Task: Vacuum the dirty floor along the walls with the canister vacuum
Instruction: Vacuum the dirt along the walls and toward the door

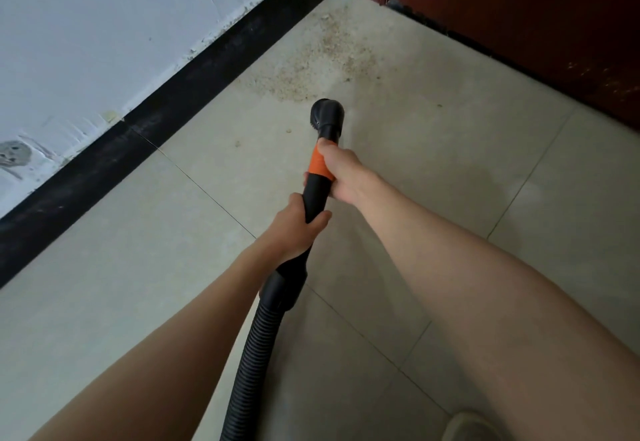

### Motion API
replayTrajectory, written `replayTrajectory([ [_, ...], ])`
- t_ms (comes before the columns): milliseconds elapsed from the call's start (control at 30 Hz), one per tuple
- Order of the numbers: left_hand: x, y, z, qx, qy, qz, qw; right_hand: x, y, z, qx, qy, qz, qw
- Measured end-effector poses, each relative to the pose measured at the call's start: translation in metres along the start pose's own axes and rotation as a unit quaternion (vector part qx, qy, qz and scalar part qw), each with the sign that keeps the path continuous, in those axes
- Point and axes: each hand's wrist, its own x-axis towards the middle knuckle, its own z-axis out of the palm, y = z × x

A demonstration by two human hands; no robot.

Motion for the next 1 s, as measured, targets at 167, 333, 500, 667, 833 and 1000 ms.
replayTrajectory([
  [167,-0.020,0.009,0.025,-0.006,-0.043,0.034,0.998,-0.015,0.013,-0.039,0.027,0.039,-0.007,0.999],
  [333,-0.037,0.036,0.072,0.023,-0.114,0.092,0.989,-0.037,0.026,-0.113,0.071,0.123,-0.039,0.989],
  [500,-0.060,0.061,0.118,0.038,-0.170,0.125,0.977,-0.065,0.044,-0.175,0.085,0.222,-0.058,0.970],
  [667,-0.075,0.059,0.132,0.043,-0.188,0.131,0.972,-0.079,0.062,-0.193,0.112,0.247,-0.048,0.961],
  [833,-0.082,0.025,0.109,0.030,-0.144,0.096,0.984,-0.080,0.076,-0.142,0.080,0.213,-0.058,0.972],
  [1000,-0.093,-0.024,0.085,0.013,-0.078,0.036,0.996,-0.078,0.098,-0.078,0.021,0.142,-0.040,0.989],
])
